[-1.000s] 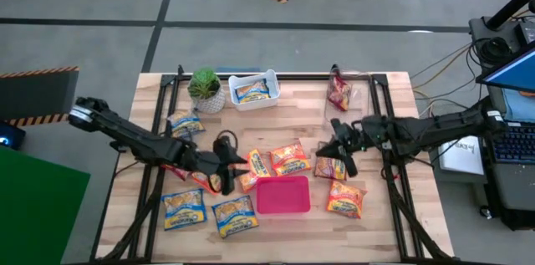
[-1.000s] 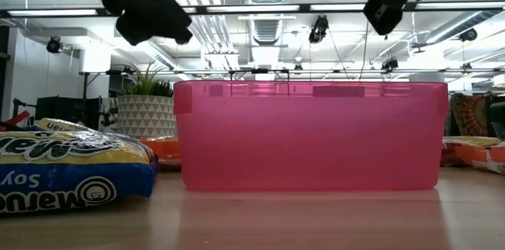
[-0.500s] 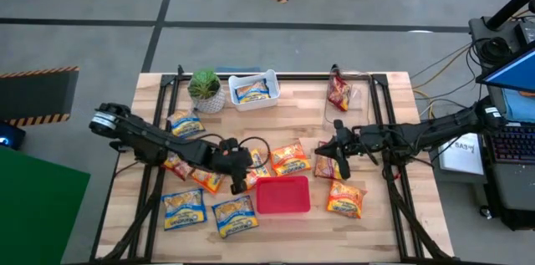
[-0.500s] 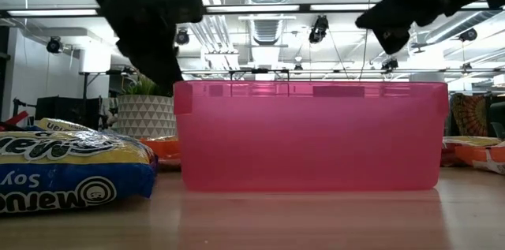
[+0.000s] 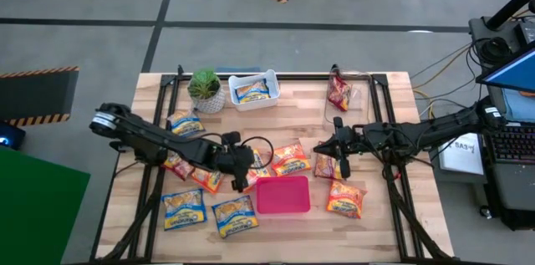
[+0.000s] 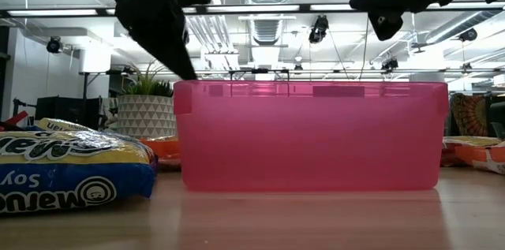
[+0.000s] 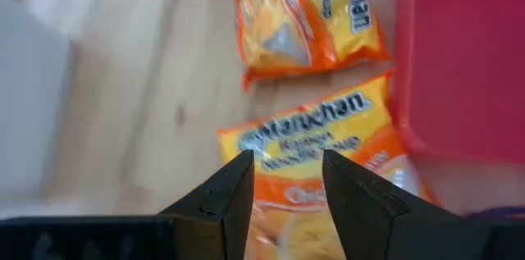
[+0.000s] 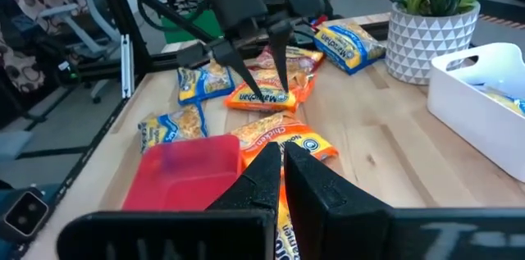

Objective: Sort Maruchan noodles
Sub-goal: Put the orange noodle pack into the red bin

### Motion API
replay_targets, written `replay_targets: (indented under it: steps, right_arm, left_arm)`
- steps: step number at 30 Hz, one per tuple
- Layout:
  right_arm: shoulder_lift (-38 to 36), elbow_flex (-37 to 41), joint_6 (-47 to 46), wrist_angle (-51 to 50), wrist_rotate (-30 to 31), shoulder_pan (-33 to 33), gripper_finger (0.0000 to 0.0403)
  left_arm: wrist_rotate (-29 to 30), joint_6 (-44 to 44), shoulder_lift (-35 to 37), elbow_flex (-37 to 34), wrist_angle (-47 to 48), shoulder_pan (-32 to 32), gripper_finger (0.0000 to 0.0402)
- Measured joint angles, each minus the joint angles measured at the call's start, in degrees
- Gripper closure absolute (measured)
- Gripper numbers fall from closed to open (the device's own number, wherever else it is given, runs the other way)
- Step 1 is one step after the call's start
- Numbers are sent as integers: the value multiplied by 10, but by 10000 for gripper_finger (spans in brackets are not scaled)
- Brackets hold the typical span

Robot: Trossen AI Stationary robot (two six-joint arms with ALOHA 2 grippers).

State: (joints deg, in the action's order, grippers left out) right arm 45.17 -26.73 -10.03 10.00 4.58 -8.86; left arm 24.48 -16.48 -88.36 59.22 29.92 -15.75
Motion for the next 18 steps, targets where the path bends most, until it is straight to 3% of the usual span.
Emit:
replay_targets:
  steps: [13,18]
  right_arm:
    - [15,12,7,25,17,0,394]
    - [19,21,17,41,15,0,394]
  left_arm:
    - [31,10,12,-17,-17,-3,272]
    - [-52,84,48,-68,-129,-10,272]
